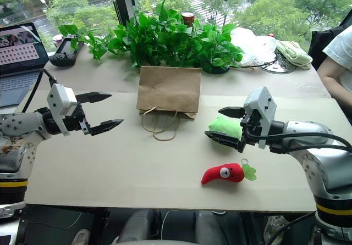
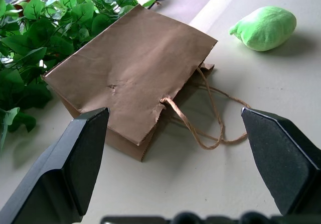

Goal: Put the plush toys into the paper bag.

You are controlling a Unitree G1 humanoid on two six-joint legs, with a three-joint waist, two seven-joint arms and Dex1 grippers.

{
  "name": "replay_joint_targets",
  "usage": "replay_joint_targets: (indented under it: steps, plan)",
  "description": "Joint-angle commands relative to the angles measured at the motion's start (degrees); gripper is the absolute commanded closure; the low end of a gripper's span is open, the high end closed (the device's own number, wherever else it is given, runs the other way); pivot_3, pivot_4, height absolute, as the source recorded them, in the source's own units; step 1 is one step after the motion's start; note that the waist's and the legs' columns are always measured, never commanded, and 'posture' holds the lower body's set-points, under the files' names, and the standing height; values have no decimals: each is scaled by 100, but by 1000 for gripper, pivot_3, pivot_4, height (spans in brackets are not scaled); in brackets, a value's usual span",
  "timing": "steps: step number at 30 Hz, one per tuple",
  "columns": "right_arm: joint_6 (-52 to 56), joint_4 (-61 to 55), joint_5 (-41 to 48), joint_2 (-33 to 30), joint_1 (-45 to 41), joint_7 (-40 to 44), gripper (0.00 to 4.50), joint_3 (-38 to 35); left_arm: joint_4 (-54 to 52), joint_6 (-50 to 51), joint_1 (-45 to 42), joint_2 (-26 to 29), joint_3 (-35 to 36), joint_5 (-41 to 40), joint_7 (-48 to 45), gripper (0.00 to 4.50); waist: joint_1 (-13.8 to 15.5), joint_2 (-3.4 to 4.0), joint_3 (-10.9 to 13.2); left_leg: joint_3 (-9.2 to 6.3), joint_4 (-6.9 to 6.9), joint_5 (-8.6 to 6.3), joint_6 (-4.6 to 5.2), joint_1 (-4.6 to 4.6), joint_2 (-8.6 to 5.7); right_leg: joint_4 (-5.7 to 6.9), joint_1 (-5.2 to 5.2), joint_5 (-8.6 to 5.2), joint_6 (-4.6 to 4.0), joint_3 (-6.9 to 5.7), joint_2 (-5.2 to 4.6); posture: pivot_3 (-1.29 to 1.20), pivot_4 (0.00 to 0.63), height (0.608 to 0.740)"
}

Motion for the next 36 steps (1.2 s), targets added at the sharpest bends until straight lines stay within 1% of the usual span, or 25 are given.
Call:
replay_joint_targets:
  steps: [1,4,8,12,15,18,20,22,24,28,31,34,36]
  plan:
    - [-156,-101,9,11,-41,-56,63,-98,-78,98,-112,25,28,-126,-41,0,0,0,0,0,0,0,0,0,0,0,0,0,0,0,0,0,150,740]
    - [-159,-129,-61,12,70,-121,63,-59,184,-28,-129,-1,-51,-69,-192,0,1,0,0,0,0,0,0,0,0,0,0,0,0,0,0,0,150,740]
    - [-94,-212,-2,86,101,-228,63,-52,1422,-1541,-443,2,-567,879,-470,0,9,0,0,5,3,0,0,1,-1,3,1,0,0,-1,1,0,150,740]
    - [-22,-376,13,156,161,-320,63,-2,2779,-3018,-1175,-193,-1072,1691,-395,0,38,-1,0,17,6,0,0,-2,-2,2,2,0,-1,-5,1,0,150,740]
    - [36,-529,42,194,225,-421,63,6,3918,-4367,-1841,-367,-1491,2429,-99,0,84,0,0,18,9,0,1,-13,-3,-3,-1,1,-1,-12,0,0,150,740]
    - [109,-666,77,235,279,-561,63,-39,4929,-5350,-2510,-683,-1826,3060,471,0,137,-1,-1,17,21,-2,5,-34,-5,-3,-11,1,1,-18,0,0,150,740]
    - [138,-739,74,257,330,-670,63,-67,5494,-5801,-2857,-979,-1956,3293,837,0,152,-1,-1,16,33,-7,13,-40,-4,-1,-11,2,2,-21,-1,0,150,740]
    - [163,-794,104,265,362,-759,63,-95,5952,-6067,-3114,-1255,-2041,3416,1081,0,148,-1,-1,15,45,-15,25,-45,-4,-2,-9,2,5,-24,-1,0,150,740]
    - [205,-882,158,281,421,-868,63,-155,6379,-6315,-3360,-1548,-2251,3733,1405,0,145,-2,-1,13,55,-20,35,-49,-5,-2,-8,3,8,-23,-2,0,150,740]
    - [250,-962,207,303,459,-1052,63,-194,6889,-6590,-3672,-1889,-2472,4087,1863,0,114,-3,-1,13,56,-22,37,-48,-6,-1,-9,3,10,-21,0,0,150,740]
    - [270,-998,230,310,465,-1164,63,-206,7102,-6665,-3805,-2050,-2449,4032,1907,0,109,-3,-1,8,56,-22,37,-46,-5,3,-10,3,10,-21,3,0,150,740]
    - [282,-1036,244,330,459,-1277,63,-212,7135,-6767,-3871,-2085,-2372,3807,1595,0,102,-3,-1,6,56,-22,37,-46,-5,3,-10,3,10,-21,3,0,150,740]
    - [277,-1035,240,335,454,-1317,0,-194,7175,-6772,-3877,-2075,-2357,3764,1520,530,107,-3,-1,6,56,-22,37,-46,-5,3,-9,3,11,-21,3,0,150,740]
